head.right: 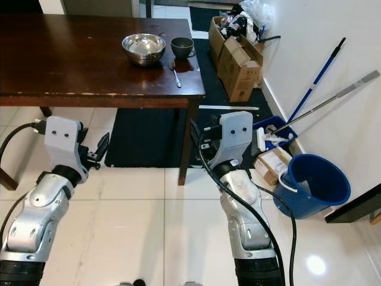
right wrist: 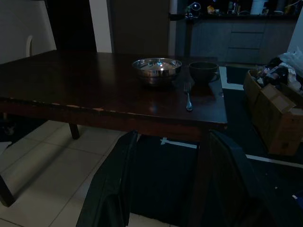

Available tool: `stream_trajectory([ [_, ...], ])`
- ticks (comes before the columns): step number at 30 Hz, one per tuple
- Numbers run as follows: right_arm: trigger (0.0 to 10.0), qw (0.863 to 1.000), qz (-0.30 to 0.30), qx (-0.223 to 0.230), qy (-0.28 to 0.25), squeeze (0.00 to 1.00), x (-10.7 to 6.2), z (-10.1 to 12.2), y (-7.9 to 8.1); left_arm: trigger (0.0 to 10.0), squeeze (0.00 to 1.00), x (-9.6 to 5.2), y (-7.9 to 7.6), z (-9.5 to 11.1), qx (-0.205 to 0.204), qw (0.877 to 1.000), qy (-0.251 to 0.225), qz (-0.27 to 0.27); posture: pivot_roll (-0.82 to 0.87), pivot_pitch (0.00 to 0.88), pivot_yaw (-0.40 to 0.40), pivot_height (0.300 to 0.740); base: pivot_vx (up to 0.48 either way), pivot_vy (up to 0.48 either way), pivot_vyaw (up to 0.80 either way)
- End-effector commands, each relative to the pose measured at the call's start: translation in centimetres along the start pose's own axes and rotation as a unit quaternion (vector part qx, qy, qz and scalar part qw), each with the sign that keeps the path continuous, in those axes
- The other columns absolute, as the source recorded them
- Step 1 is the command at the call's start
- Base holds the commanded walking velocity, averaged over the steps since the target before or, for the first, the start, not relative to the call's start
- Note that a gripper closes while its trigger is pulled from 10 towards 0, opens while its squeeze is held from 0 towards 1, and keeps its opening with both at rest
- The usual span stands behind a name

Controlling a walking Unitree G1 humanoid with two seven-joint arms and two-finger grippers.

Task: Setting the table

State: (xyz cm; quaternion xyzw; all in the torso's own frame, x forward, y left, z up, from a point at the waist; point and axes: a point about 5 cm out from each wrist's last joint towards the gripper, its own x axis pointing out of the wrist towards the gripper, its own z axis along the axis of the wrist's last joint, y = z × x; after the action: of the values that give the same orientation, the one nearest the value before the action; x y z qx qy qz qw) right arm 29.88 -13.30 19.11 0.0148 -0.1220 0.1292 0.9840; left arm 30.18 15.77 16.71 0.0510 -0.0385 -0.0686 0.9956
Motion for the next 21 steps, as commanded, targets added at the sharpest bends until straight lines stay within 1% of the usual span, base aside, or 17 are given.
stream_trajectory([
  [1, 10.0, 1.000, -0.007, -0.001, 0.004, 0.00, -0.18, -0.23, -0.28, 10.0, 0.03, -0.03, -0.01, -0.47, 0.004, 1.000, 0.011, -0.001, -0.11, 0.004, 0.046, 0.740, 0.000, 0.000, 0.00],
  [21, 10.0, 1.000, -0.007, -0.004, 0.005, 0.00, -0.17, -0.25, -0.33, 10.0, 0.03, -0.05, -0.05, -0.51, 0.003, 1.000, 0.012, -0.001, -0.11, 0.005, 0.045, 0.740, 0.000, 0.000, 0.00],
])
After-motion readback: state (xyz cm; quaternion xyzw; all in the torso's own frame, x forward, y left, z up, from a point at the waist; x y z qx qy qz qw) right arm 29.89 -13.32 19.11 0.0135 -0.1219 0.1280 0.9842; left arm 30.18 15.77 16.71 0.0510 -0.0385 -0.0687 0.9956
